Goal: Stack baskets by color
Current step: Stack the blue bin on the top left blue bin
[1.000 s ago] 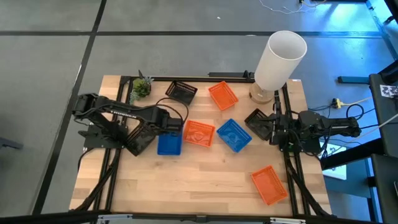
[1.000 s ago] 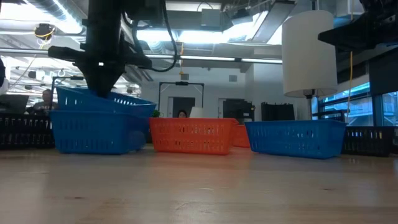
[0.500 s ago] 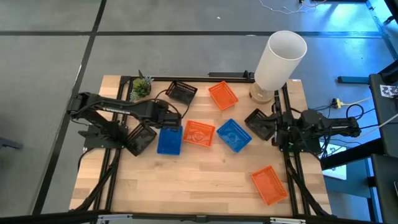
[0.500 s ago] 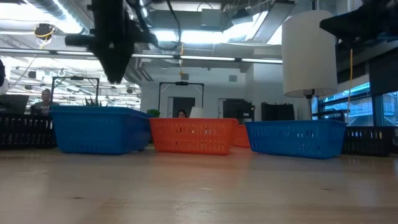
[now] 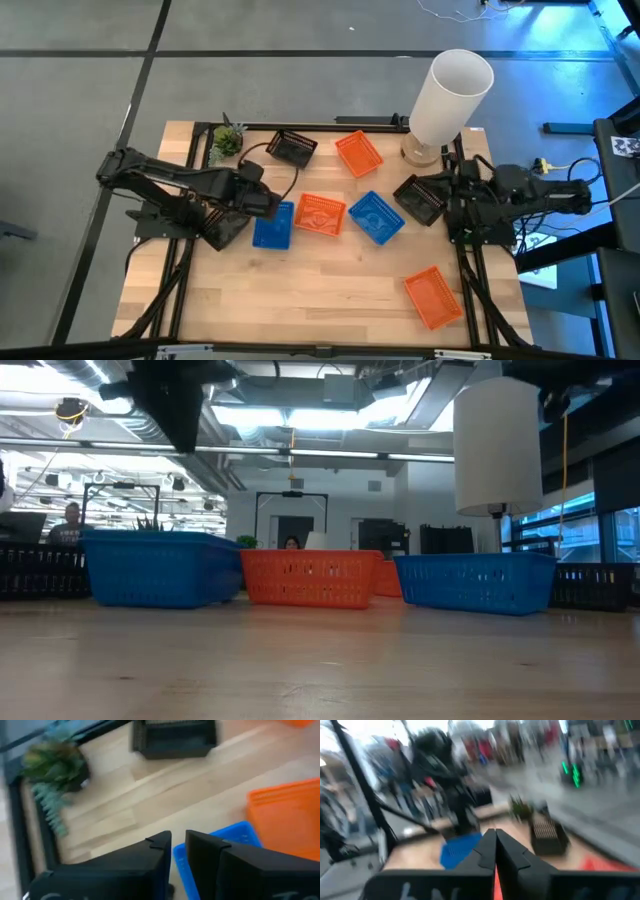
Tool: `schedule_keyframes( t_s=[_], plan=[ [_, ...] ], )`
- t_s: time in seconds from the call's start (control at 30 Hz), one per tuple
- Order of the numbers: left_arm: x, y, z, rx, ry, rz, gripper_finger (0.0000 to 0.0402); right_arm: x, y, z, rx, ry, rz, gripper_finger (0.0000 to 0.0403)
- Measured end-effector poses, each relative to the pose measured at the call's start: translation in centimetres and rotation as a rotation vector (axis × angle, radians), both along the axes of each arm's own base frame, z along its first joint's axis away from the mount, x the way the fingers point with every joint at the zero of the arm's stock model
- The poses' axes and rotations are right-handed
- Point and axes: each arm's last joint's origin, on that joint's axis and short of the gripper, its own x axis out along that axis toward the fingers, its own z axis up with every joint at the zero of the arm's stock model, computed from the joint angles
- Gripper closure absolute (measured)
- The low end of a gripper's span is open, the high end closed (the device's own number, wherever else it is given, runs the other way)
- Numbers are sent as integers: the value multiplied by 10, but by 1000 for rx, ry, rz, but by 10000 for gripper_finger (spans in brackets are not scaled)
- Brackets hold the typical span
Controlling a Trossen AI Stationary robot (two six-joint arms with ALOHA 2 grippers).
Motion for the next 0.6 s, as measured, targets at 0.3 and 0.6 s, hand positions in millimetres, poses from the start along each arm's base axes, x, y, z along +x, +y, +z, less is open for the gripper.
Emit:
schedule_keyframes(
  t_s=[0.3,0.6],
  plan=[
    [-28,-14,17,116,-27,-67,352,48,9,39,395,586,-68,400],
    [-50,-12,34,164,-75,-113,351,117,21,36,580,899,-3,369]
  ],
)
